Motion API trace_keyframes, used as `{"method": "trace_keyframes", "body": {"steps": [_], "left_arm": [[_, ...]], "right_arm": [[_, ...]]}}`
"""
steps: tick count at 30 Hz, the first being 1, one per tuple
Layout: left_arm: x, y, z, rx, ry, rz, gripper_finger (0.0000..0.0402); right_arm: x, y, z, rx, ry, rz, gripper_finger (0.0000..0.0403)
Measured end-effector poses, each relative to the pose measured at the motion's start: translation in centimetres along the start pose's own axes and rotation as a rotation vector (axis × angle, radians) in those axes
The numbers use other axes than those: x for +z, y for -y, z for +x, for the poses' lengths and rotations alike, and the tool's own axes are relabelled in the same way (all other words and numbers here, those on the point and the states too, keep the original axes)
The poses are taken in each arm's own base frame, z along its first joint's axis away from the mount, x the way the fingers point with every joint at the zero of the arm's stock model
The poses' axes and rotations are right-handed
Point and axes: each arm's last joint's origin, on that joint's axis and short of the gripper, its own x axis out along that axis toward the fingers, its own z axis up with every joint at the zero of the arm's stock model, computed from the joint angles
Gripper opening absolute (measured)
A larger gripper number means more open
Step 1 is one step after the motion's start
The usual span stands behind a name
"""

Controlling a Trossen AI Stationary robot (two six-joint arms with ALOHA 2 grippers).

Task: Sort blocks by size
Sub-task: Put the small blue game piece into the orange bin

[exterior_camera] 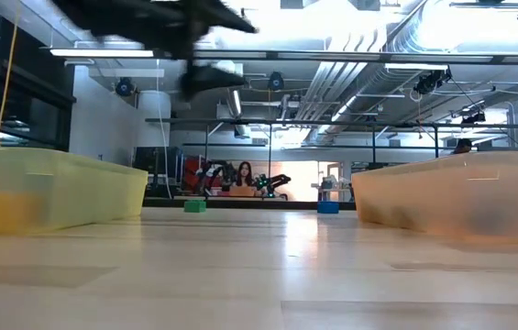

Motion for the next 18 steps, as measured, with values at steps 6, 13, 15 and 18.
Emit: {"method": "trace_keyframes", "body": {"steps": [6,13,15,18], "left_arm": [[-1.6,-1.1,-4.3,0.068,0.106,-0.122,0.0343],[0.2,-1.3,-4.8,0.073,0.182,-0.122,0.0343],[0.6,-1.4,-4.8,0.078,0.198,-0.118,0.0343],[0.7,-1.7,-4.8,0.088,0.204,-0.161,0.0343]], "right_arm": [[0.6,3.0,8.2,-0.218,-0.242,0.014,0.0303],[2.4,9.5,18.6,-0.399,-0.474,-0.072,0.0303],[2.4,11.7,20.8,-0.461,-0.539,-0.106,0.0303],[1.6,14.5,23.6,-0.502,-0.646,-0.153,0.0303]]}}
